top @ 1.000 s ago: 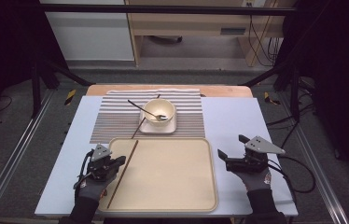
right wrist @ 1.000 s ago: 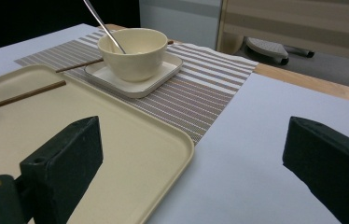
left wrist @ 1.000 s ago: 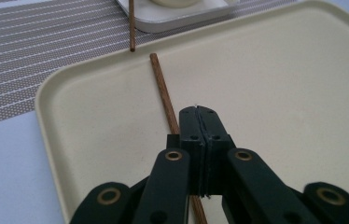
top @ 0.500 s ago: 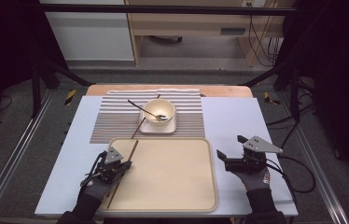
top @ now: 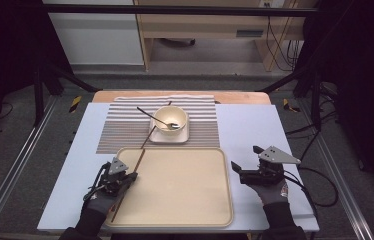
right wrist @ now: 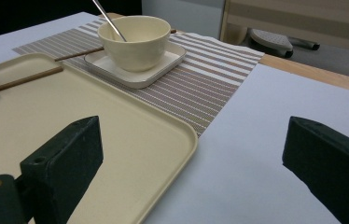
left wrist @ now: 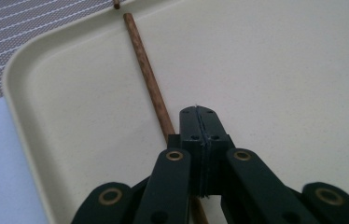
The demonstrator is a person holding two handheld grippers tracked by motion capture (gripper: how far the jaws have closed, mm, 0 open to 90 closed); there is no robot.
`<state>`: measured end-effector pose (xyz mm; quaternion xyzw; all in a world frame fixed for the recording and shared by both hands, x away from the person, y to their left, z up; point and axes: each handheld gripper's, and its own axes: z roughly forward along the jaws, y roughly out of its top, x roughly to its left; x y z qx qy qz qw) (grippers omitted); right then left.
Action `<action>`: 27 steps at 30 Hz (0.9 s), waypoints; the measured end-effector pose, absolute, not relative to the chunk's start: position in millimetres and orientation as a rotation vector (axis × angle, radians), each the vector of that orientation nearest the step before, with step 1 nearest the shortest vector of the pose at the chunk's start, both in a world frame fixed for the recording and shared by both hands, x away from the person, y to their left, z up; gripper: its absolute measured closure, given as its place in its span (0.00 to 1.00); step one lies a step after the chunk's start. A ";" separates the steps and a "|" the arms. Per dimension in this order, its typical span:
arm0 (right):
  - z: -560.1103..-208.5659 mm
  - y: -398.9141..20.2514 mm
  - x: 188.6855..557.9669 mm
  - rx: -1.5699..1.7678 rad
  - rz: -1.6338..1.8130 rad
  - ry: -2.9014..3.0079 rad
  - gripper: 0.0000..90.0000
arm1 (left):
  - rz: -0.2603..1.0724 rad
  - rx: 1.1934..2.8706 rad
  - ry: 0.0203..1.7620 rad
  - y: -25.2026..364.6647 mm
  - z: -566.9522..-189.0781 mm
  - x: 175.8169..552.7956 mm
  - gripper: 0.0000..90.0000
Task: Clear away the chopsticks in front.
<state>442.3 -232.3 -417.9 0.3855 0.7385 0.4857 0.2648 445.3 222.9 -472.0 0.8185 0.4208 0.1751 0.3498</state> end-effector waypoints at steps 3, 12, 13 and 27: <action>-418.1 -232.2 442.4 1.042 1.312 1.996 0.06 | 0.453 2.115 1.108 226.0 -472.6 445.4 0.99; -418.5 -232.1 442.4 1.046 1.312 1.997 0.06 | 0.459 2.085 1.142 235.5 -470.2 443.5 0.99; -418.7 -231.9 442.3 1.048 1.311 1.998 0.06 | 0.463 2.082 1.144 235.7 -470.1 443.6 0.99; -418.9 -232.0 443.1 1.044 1.306 2.001 0.06 | 0.475 2.144 1.096 221.8 -469.3 457.6 0.99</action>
